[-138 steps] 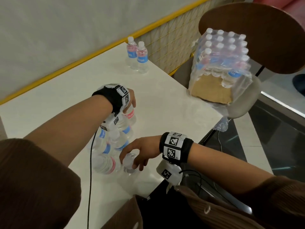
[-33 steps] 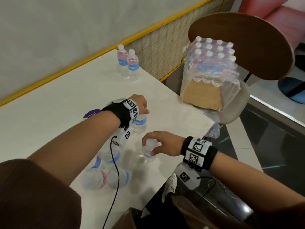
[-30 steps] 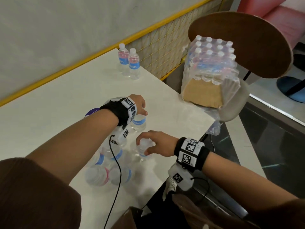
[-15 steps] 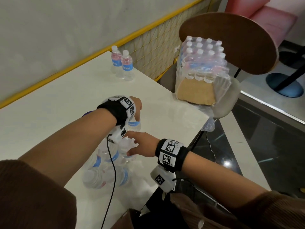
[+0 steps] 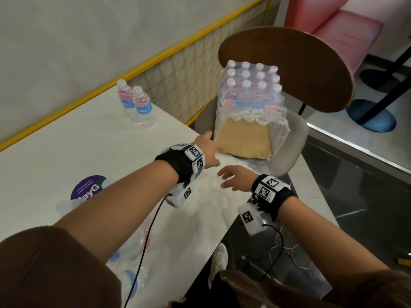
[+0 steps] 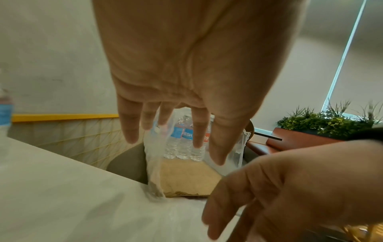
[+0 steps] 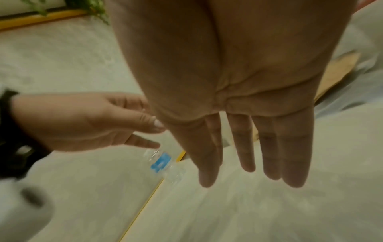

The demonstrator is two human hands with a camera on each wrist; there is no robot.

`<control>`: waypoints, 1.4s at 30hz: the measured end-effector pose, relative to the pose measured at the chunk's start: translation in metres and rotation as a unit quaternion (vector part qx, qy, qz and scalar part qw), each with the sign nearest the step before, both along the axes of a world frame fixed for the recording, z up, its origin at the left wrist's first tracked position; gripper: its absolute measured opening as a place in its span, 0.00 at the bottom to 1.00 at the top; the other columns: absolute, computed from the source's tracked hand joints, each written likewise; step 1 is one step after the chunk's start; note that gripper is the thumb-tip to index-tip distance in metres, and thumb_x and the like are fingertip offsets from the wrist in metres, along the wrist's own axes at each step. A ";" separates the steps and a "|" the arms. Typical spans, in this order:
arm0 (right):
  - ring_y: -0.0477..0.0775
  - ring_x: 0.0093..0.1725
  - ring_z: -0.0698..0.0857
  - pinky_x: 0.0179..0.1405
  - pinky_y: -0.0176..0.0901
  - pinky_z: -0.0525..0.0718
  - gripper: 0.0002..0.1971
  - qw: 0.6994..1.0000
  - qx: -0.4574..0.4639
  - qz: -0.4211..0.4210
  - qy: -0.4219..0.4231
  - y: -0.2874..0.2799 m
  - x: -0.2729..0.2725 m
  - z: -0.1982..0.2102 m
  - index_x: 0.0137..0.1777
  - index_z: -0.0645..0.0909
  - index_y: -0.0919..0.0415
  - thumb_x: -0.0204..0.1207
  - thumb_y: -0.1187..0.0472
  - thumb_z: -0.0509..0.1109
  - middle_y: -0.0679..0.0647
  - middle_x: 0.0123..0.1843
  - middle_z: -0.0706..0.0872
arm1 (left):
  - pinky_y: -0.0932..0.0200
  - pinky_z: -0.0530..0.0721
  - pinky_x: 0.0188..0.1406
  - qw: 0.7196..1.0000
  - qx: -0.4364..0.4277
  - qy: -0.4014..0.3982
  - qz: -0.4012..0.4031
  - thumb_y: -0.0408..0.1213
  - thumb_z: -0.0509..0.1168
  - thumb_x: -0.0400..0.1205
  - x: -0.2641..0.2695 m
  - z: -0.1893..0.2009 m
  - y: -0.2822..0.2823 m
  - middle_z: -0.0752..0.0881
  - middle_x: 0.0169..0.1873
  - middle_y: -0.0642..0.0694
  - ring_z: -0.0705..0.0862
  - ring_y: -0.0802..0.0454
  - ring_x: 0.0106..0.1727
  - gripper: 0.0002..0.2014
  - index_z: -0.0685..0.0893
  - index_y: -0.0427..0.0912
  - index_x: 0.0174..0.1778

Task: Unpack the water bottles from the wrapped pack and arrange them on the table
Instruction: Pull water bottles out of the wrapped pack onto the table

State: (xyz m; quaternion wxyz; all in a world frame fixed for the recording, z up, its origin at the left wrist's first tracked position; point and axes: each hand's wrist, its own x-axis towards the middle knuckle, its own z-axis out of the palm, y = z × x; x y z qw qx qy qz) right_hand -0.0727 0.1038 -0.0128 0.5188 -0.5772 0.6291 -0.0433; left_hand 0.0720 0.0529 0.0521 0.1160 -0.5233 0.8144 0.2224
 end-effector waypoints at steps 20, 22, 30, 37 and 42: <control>0.61 0.59 0.79 0.56 0.57 0.79 0.33 0.973 -0.072 -0.113 0.186 -0.177 -0.091 0.033 0.79 0.65 0.56 0.79 0.38 0.58 0.61 0.75 0.73 | 0.47 0.71 0.75 0.979 -0.087 0.173 0.068 0.41 0.66 0.79 -0.051 -0.018 -0.073 0.53 0.81 0.47 0.67 0.41 0.78 0.40 0.52 0.40 0.83; 0.60 0.66 0.78 0.65 0.54 0.76 0.31 0.969 -0.073 -0.104 0.211 -0.183 -0.103 0.033 0.80 0.62 0.57 0.80 0.49 0.64 0.63 0.75 0.74 | 0.48 0.74 0.73 0.979 -0.089 0.175 0.060 0.41 0.66 0.80 -0.053 -0.019 -0.071 0.55 0.80 0.48 0.69 0.43 0.76 0.38 0.53 0.41 0.83; 0.62 0.70 0.77 0.63 0.51 0.79 0.34 0.936 -0.126 -0.005 0.330 -0.169 -0.117 0.030 0.81 0.60 0.61 0.79 0.53 0.67 0.61 0.74 0.74 | 0.46 0.76 0.70 0.981 -0.069 0.165 0.073 0.40 0.66 0.79 -0.060 -0.034 -0.084 0.57 0.79 0.48 0.69 0.43 0.75 0.31 0.66 0.47 0.78; 0.56 0.45 0.89 0.53 0.57 0.86 0.20 0.948 -0.194 -0.254 -0.011 -0.146 -0.102 -0.019 0.61 0.81 0.52 0.73 0.43 0.67 0.53 0.42 0.91 | 0.45 0.80 0.66 0.984 -0.033 0.153 0.086 0.43 0.73 0.72 -0.072 -0.048 -0.092 0.49 0.80 0.48 0.75 0.37 0.70 0.40 0.61 0.54 0.79; 0.56 0.46 0.89 0.48 0.56 0.87 0.17 0.945 -0.239 -0.174 -0.137 -0.117 -0.079 0.003 0.63 0.78 0.46 0.75 0.58 0.71 0.47 0.55 0.86 | 0.61 0.68 0.72 0.961 0.004 0.248 0.125 0.45 0.78 0.66 -0.084 -0.063 -0.088 0.54 0.79 0.41 0.67 0.45 0.77 0.44 0.65 0.55 0.77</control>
